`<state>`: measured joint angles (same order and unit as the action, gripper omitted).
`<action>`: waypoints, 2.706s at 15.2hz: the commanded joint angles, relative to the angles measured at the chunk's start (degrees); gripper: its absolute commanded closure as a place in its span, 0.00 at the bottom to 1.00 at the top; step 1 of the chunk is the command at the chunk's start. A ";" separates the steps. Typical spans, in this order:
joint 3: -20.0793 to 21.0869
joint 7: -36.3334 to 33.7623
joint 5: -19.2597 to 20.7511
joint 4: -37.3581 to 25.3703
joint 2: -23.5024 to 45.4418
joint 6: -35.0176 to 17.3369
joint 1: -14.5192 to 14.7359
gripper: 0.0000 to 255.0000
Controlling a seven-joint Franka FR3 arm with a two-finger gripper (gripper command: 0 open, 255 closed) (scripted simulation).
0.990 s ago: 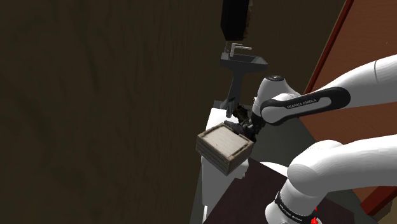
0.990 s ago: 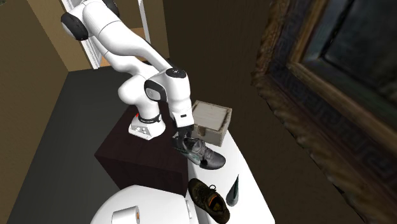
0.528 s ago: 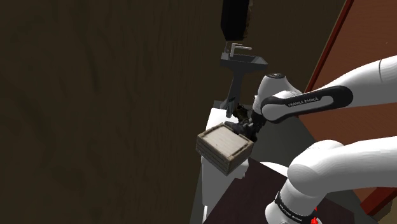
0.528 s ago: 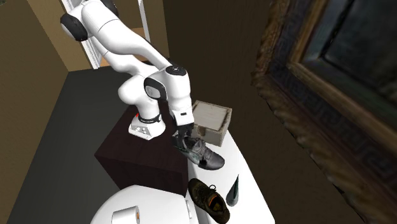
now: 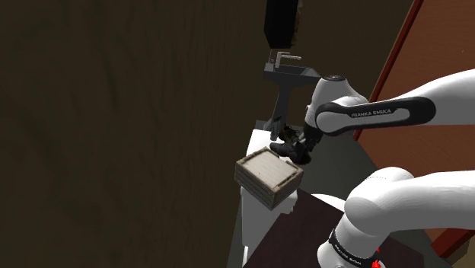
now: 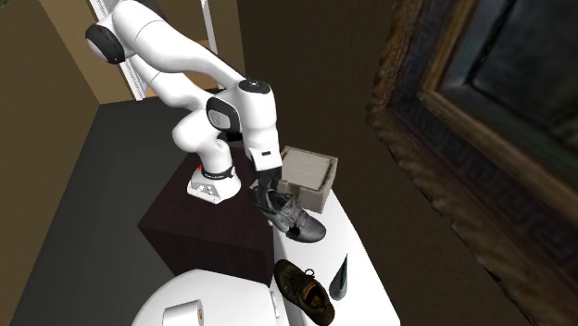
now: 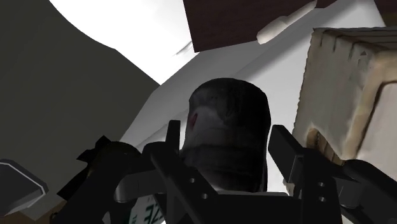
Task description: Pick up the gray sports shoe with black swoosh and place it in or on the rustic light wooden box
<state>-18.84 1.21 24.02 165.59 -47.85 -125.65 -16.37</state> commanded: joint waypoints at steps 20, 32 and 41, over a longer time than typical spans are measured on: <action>3.35 2.12 -4.42 -11.89 -4.05 15.55 1.93 0.00; -0.66 12.70 -2.30 -20.48 19.19 6.79 9.08 0.00; -1.25 12.61 -1.86 -19.24 20.15 4.55 8.89 0.00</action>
<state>-20.09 13.83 22.15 146.34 -27.70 -121.09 -7.48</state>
